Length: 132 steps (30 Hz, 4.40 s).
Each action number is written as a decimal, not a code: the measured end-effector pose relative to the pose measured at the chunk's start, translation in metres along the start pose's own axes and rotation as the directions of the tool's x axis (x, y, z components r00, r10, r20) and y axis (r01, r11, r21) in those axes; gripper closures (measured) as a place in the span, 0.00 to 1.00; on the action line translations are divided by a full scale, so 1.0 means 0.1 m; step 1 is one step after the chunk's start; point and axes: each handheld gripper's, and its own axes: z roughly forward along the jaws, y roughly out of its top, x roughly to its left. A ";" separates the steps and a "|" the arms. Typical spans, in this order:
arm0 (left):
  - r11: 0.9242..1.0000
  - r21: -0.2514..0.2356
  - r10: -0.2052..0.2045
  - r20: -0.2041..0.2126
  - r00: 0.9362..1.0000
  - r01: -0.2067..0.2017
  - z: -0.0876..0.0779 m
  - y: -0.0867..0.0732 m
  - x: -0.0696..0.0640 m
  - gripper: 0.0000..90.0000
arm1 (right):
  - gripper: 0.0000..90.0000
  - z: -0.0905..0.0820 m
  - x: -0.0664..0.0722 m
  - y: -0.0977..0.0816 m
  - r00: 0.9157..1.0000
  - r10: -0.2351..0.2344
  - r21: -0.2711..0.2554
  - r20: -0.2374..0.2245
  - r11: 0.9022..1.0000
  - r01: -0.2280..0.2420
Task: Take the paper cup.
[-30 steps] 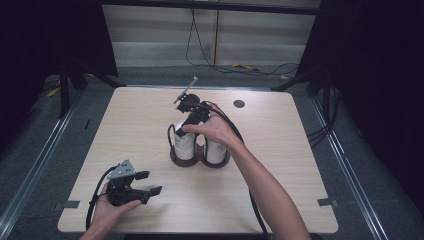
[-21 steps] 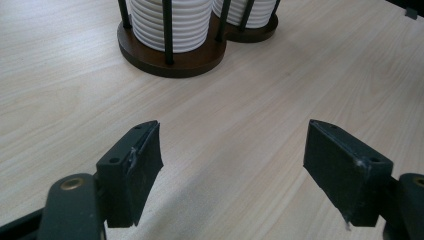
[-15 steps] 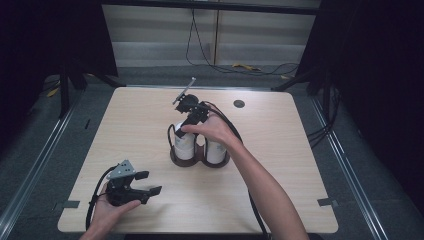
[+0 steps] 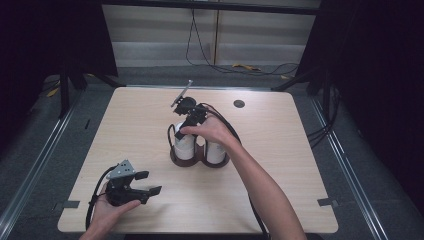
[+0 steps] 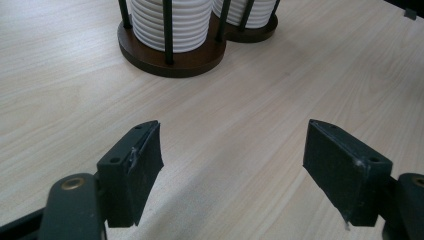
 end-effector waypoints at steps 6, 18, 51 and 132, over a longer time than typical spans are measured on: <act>1.000 0.004 -0.002 0.002 1.000 0.002 0.01 0.00 0.00 0.26 | 0.39 -0.03 0.00 -0.01 1.000 -0.001 -0.010 -0.003 1.000 0.001; 1.000 0.005 0.002 0.001 1.000 -0.002 0.01 0.00 0.00 0.27 | 0.39 -0.10 0.00 0.01 1.000 -0.003 -0.027 0.000 1.000 0.003; 1.000 0.013 0.001 0.002 1.000 -0.001 0.02 0.00 0.00 0.27 | 0.42 -0.48 0.06 -0.05 1.000 -0.005 -0.141 0.027 0.990 0.009; 0.989 -0.145 0.040 0.108 0.993 -0.024 0.15 0.61 -0.21 0.20 | 0.43 -0.87 0.43 -1.46 0.985 0.082 -0.629 -0.151 0.760 -0.160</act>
